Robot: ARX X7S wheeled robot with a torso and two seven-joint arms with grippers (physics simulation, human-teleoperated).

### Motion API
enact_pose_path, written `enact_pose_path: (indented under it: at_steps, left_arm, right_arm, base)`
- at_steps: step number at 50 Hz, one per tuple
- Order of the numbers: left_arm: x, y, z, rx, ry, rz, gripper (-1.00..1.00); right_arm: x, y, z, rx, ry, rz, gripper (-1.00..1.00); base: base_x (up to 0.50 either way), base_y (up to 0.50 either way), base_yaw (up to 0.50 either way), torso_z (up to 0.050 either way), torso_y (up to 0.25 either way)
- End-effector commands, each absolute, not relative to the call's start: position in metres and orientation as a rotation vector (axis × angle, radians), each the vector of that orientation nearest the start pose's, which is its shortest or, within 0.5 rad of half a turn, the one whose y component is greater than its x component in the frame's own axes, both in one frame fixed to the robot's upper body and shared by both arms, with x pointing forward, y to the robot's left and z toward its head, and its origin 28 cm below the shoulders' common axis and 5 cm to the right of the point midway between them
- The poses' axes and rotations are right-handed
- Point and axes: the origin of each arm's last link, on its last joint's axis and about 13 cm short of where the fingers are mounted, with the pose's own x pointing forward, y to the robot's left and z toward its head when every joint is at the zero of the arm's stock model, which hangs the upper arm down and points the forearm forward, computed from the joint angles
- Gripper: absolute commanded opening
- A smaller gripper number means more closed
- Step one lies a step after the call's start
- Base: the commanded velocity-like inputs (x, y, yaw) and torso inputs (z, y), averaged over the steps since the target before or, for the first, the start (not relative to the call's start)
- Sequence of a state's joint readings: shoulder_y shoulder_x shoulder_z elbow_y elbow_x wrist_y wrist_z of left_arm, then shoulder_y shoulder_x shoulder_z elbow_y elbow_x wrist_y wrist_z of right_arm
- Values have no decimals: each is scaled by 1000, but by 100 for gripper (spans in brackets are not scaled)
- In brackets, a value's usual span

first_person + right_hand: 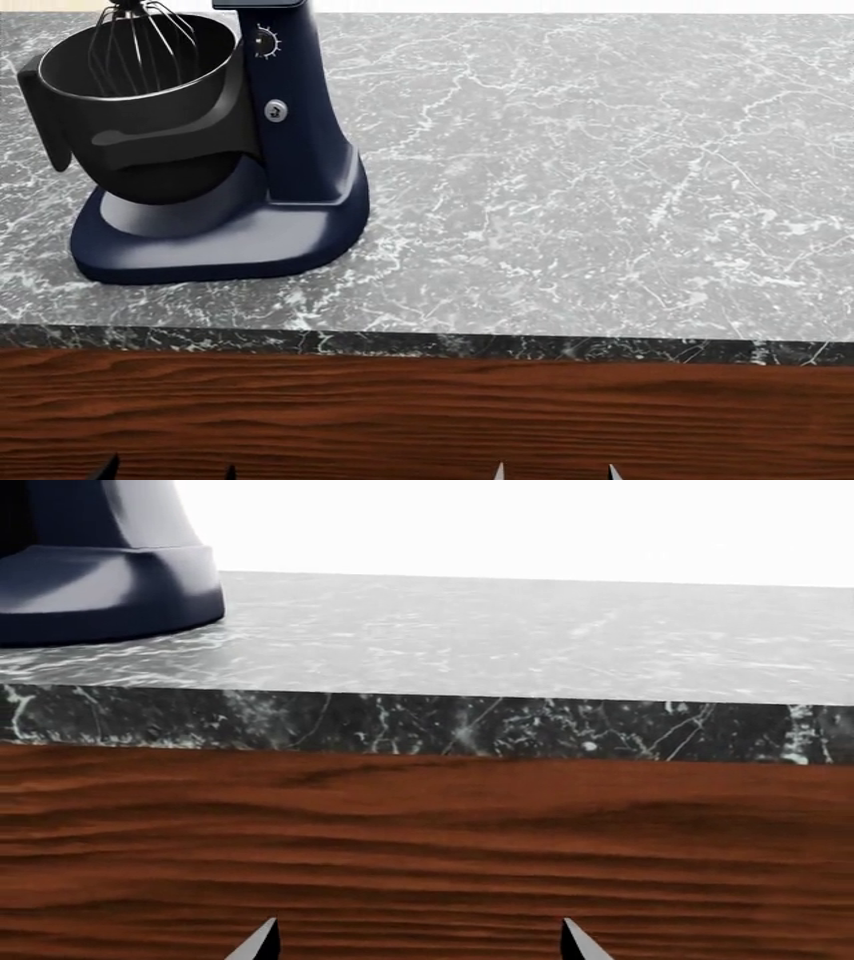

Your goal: Open the stand mixer head.

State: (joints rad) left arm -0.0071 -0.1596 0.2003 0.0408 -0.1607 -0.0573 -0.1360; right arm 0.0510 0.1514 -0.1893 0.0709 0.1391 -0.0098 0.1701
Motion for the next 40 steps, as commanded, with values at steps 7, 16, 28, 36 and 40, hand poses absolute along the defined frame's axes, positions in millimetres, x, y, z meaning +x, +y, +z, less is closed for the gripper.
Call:
enact_pose_path:
  at_steps: [7,16,28,36,40]
  left_arm:
    - [207,202,16,-2,39,-66,100]
    - [207,201,22,35,48,-67,100]
    - [222,207,92,41,-65,-60,100]
    - [227,208,149,65,-168,-78,100]
    - [227,208,163,33,-190,-81,100]
  right_arm:
    - [217,-97,8,-17,30,9,100]
    - [216,-96,11,-21,23,10,100]
    - [210,-112,81,66,-170,-75,100]
    - [213,-112,140,97,-308,-72,100]
    - [210,-113,155,128,-334,-67,100]
  base:
    - [0,0,0,50,0]
    - [0,0,0,50,0]
    - [0,0,0,4,0]
    - [0,0,0,0,0]
    - [0,0,0,0,0]
